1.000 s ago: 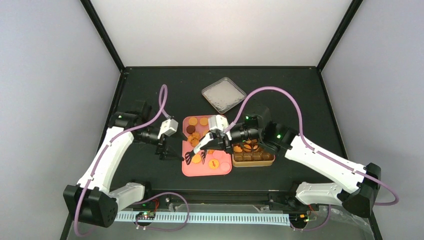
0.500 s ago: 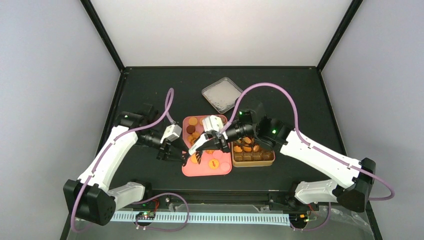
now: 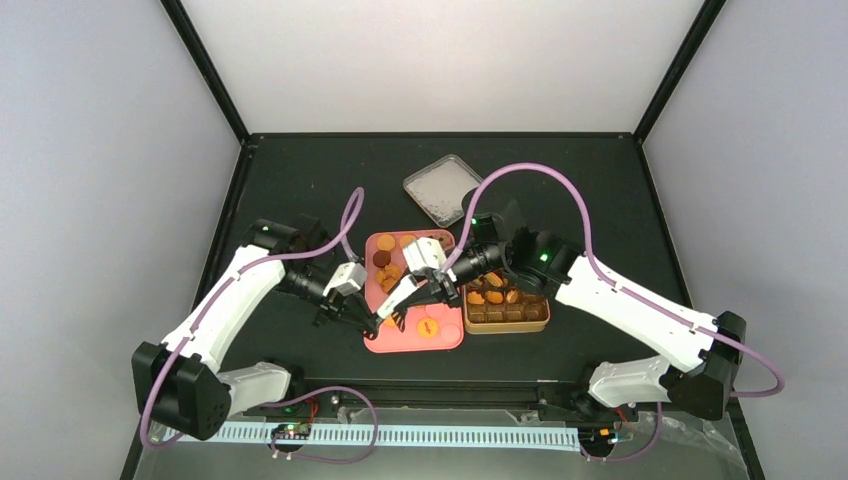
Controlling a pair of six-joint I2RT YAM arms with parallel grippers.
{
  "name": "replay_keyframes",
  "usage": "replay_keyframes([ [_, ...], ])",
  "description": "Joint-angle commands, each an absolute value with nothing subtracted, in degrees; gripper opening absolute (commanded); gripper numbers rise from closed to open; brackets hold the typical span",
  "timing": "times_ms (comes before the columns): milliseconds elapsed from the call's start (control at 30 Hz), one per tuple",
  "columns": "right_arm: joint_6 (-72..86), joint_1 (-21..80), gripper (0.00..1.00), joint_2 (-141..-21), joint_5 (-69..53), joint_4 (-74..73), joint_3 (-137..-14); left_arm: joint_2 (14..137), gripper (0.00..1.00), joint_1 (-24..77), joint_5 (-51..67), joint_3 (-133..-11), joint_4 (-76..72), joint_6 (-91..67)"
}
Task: Pack the cookies
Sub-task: Pass from the right arm to the left, then pass from the left arm to the right
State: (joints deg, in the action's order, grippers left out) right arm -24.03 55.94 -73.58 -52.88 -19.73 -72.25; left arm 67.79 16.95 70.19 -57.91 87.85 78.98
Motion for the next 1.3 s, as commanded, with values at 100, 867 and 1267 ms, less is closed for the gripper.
replay_keyframes([
  [100,-22.65,56.60,0.27,-74.61,-48.51,-13.23,-73.58,68.20,0.01,16.69,73.30,-59.80,88.40,77.97],
  [867,9.40,52.69,0.91,-65.87,-28.26,4.80,-56.90,56.76,0.01,16.61,64.89,-54.33,54.87,45.50],
  [1267,9.43,52.73,0.68,-72.49,-37.68,5.48,-60.99,57.32,0.01,16.61,65.39,-54.00,54.96,45.50],
])
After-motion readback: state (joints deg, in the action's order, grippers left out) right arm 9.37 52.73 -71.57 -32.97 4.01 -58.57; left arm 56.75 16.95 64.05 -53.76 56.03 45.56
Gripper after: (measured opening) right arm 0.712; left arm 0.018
